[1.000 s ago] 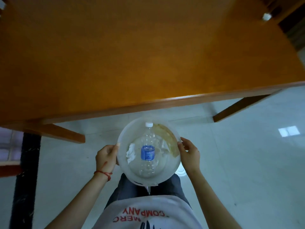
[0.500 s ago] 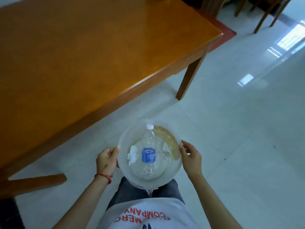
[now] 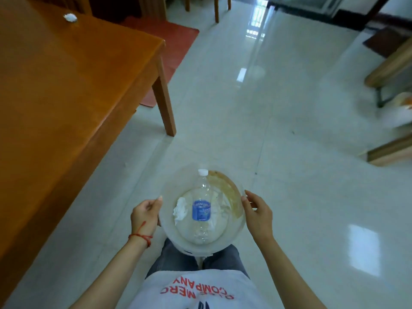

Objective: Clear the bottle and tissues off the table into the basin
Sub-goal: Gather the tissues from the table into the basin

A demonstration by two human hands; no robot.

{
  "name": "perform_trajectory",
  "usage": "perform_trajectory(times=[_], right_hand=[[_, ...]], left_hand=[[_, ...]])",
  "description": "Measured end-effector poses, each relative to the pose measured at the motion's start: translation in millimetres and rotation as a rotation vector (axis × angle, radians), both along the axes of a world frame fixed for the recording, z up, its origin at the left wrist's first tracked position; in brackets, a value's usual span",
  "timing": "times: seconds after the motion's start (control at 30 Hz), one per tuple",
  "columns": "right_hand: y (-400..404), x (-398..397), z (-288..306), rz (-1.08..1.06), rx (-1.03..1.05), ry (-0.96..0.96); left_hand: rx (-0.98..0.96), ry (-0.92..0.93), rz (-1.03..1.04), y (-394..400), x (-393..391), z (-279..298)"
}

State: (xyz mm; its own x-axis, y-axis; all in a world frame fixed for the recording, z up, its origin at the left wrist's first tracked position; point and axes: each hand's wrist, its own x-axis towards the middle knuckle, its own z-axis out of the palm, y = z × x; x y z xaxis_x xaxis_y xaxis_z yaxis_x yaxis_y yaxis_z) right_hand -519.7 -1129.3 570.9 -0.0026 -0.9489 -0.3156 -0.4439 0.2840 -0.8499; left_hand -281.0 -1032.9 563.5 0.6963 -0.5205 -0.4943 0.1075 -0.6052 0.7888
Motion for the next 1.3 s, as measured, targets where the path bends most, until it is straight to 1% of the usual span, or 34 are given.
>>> perform_trajectory(times=[0.3, 0.43, 0.57, 0.8, 1.03, 1.3], right_hand=[[-7.7, -37.3, -6.1, -0.269, -0.014, -0.015], [-20.7, -42.6, -6.0, -0.338, -0.013, -0.042], [-51.5, -53.1, -3.1, -0.386, -0.026, -0.037], [-155.9, -77.3, -3.3, -0.394, -0.075, -0.033], [-289.8, -95.8, 14.5, -0.298, -0.1, -0.044], [-425.9, -72.0, 14.6, -0.24, -0.092, -0.046]], left_hand=[[-0.003, 0.008, -0.225, -69.0, -19.0, -0.2], [-0.013, 0.009, -0.298, -102.4, -23.7, 2.6], [-0.021, 0.027, -0.331, -143.3, -35.0, 3.7], [-0.056, 0.039, -0.335, -246.1, -60.7, 0.3], [-0.095, 0.026, -0.277, -359.8, -75.4, 8.0], [-0.1, 0.008, -0.172, -470.9, -59.4, 15.7]])
